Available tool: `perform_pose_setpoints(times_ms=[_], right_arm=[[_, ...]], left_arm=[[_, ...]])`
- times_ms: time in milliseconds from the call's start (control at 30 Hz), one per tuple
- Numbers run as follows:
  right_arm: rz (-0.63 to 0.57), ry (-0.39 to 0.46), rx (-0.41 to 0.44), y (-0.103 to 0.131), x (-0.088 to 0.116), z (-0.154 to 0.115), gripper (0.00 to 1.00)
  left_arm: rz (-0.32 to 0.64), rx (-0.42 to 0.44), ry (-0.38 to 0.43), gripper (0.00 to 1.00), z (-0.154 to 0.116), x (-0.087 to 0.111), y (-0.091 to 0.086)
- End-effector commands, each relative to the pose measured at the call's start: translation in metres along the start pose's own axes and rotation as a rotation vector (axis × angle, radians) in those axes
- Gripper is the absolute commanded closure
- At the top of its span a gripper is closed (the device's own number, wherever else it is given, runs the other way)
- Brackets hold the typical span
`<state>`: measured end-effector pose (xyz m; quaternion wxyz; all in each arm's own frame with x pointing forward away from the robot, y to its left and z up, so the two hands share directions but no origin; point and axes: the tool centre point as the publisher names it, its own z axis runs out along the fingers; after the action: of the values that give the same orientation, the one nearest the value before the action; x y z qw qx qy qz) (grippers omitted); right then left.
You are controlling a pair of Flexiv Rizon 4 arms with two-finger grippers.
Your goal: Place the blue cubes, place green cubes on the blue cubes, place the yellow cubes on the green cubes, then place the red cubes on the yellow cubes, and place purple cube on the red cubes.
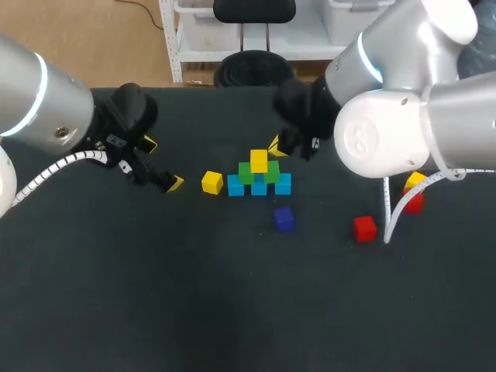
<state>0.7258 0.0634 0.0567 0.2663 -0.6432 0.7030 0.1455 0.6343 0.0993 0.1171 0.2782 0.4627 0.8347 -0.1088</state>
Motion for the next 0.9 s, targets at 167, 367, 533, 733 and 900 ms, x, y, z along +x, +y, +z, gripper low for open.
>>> perform_pose_setpoints(times_ms=[167,367,533,733,900], right_arm=[[0.020,0.016,0.019,0.001,0.010,-0.018,1.00],[0.036,0.014,0.093,-0.001,0.017,-0.048,1.00],[0.106,0.025,0.163,-0.005,0.029,-0.069,1.00],[0.193,0.042,0.232,-0.009,0.046,-0.086,0.82],[0.247,0.067,0.268,-0.007,0.062,-0.096,0.62]], left_arm=[[0.002,0.003,-0.005,0.00,0.000,0.001,0.001],[0.002,0.003,-0.005,0.00,0.000,0.001,0.001],[0.002,0.003,-0.005,0.00,0.000,0.001,0.001],[0.002,0.003,-0.005,0.00,0.000,0.001,0.001],[0.002,0.003,-0.005,0.00,0.000,0.001,0.001]])
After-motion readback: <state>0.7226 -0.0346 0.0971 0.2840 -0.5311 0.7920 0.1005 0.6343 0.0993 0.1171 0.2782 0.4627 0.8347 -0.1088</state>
